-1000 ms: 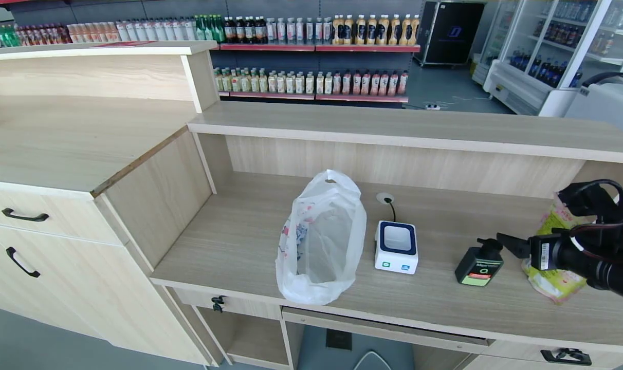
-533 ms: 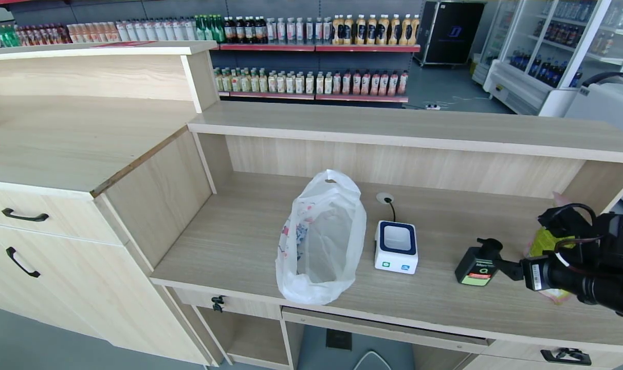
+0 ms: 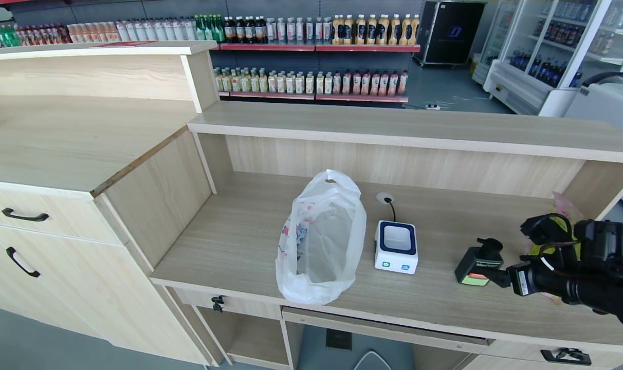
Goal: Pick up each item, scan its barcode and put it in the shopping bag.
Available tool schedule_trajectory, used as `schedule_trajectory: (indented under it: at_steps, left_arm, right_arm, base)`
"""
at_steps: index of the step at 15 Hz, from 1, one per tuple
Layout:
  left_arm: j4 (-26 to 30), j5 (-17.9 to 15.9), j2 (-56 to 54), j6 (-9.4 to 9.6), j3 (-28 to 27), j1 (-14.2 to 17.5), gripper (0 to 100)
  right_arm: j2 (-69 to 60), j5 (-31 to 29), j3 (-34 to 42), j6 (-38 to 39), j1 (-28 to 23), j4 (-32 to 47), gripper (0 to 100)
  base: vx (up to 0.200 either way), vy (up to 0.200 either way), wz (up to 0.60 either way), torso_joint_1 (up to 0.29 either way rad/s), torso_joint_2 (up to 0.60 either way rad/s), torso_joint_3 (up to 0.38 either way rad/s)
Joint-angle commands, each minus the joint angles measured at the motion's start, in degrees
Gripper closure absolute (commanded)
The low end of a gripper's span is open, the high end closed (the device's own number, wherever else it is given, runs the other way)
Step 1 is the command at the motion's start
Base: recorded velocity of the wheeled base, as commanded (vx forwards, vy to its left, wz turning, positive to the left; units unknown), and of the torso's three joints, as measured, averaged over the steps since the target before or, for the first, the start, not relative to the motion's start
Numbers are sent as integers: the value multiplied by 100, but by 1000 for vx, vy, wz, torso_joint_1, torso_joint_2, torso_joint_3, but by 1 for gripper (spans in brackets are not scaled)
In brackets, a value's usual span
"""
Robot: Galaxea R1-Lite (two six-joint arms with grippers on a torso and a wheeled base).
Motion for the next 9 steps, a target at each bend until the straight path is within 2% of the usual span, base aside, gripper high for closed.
schedule_trajectory:
  at_steps: [1,9]
  left_arm:
    - [2,2,-2,2,0,2,0]
    - [2,2,-2,2,0,2,0]
  right_arm:
    - [380,124,-139,-50,86,-34,0]
    - [1268,344,-781,-41,464,-508,0]
  base:
    - [0,0,0,0,0,0]
    - [0,0,0,0,0,0]
